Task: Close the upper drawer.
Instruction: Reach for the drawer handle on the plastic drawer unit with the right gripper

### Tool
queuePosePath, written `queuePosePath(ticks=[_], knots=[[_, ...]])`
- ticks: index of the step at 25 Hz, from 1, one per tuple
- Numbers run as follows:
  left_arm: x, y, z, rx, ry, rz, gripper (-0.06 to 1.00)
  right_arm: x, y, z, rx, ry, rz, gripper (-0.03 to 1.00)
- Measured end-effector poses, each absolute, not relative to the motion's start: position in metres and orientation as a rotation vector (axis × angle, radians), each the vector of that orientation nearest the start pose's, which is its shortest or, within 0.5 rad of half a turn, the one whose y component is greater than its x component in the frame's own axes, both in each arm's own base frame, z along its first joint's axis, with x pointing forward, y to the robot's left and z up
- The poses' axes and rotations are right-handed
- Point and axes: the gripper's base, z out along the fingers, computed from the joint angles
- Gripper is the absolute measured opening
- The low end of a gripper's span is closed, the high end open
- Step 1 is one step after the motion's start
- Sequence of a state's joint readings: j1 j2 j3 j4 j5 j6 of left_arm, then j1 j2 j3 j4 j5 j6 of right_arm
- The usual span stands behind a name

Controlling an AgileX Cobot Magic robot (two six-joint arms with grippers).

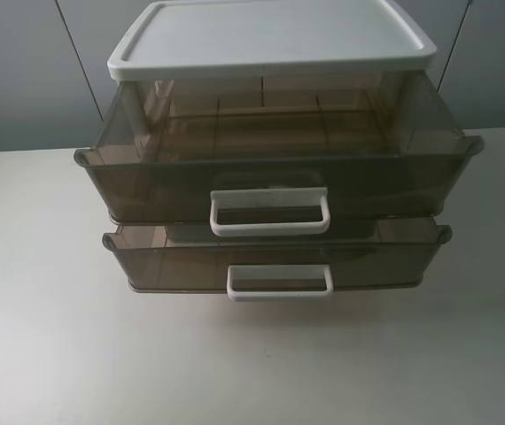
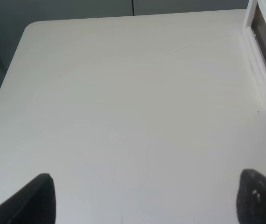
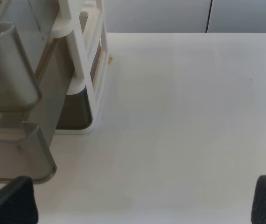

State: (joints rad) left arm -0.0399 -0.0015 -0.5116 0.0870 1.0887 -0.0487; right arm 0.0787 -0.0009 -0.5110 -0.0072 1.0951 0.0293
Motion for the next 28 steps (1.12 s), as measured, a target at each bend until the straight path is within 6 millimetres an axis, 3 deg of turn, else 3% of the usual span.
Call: queuePosePath(ticks=[24,28], knots=[[-0.008,0.007,0.278,-0.015,2.056,0.052,0.74,-0.008,-0.001,0.278,-0.051,2.067,0.058,0.69],[-0.008,0.007,0.278,-0.015,2.056,0.052,0.74,-0.012,0.0,0.289,-0.052,2.048,0.081,0.69]])
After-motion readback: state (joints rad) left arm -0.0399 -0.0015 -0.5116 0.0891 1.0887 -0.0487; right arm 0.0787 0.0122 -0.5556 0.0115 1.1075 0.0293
